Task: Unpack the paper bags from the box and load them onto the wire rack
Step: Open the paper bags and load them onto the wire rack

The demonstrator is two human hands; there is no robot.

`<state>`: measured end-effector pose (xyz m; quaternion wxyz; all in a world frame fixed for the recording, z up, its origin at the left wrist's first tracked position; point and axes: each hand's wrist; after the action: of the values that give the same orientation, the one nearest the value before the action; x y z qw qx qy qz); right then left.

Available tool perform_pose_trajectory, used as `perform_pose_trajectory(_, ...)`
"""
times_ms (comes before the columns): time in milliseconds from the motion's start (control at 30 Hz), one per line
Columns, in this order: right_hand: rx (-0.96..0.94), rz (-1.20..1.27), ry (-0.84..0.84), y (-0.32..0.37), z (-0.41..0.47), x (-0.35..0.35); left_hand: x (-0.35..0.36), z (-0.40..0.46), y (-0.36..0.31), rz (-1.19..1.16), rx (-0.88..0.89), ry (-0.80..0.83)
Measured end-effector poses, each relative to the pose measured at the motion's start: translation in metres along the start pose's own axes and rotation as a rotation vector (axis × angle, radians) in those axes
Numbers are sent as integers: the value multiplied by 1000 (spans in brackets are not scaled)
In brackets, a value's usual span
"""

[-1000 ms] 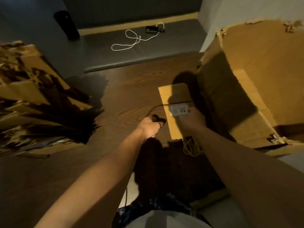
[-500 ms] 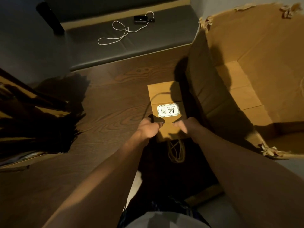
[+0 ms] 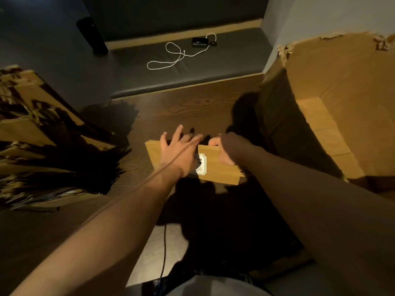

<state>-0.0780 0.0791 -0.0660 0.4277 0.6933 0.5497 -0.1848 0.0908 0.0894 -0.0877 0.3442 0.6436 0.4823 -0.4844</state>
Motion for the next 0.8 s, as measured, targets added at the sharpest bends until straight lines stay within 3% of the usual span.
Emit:
perform_pose_trajectory(67,-51,-320,-94,18,-5,-4,-6,-3,11,13,-3,71)
perform_pose_trajectory(133,-27,-433,-346,25,-3,2,-6,-7,23,-165,-105,90)
perform_pose_trajectory(200,22,-255,-582,31,0,9,-3,-13,37,-530,-228,83)
perform_pose_trajectory(267,167,179,-641,40,3,17,0,-21,47,-1004,-264,35)
perform_pose_trajectory(333,302,748,-513,42,5,27,-3,-30,49,-1403,-244,-28)
perform_pose_trajectory(400,232,1205,-182,47,1,37,-13,-41,52,-1607,-253,-49)
perform_pose_trajectory(433,183,1313,-44,50,-4,41,-18,-46,54,-1656,-264,-43)
perform_pose_trajectory(500,101,1417,90,57,-8,47,-20,-55,64,-1670,-264,-33)
perform_pose_trajectory(633,22,1406,23,77,-4,56,-8,-80,90,-1523,-253,38)
perform_pose_trajectory(733,-35,1367,69,103,-7,51,2,-107,114,-1478,-270,93)
perform_pose_trajectory(800,-126,1361,223,124,-14,44,11,-126,133,-1427,-288,195)
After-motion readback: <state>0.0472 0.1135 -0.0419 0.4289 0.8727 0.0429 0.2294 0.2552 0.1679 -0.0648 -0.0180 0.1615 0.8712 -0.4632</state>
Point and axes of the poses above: each hand's wrist, its own z-axis towards the middle knuckle, its own x-axis out of the palm, y = z × x, and after that the axes turned 6 degrees about z, right-handed
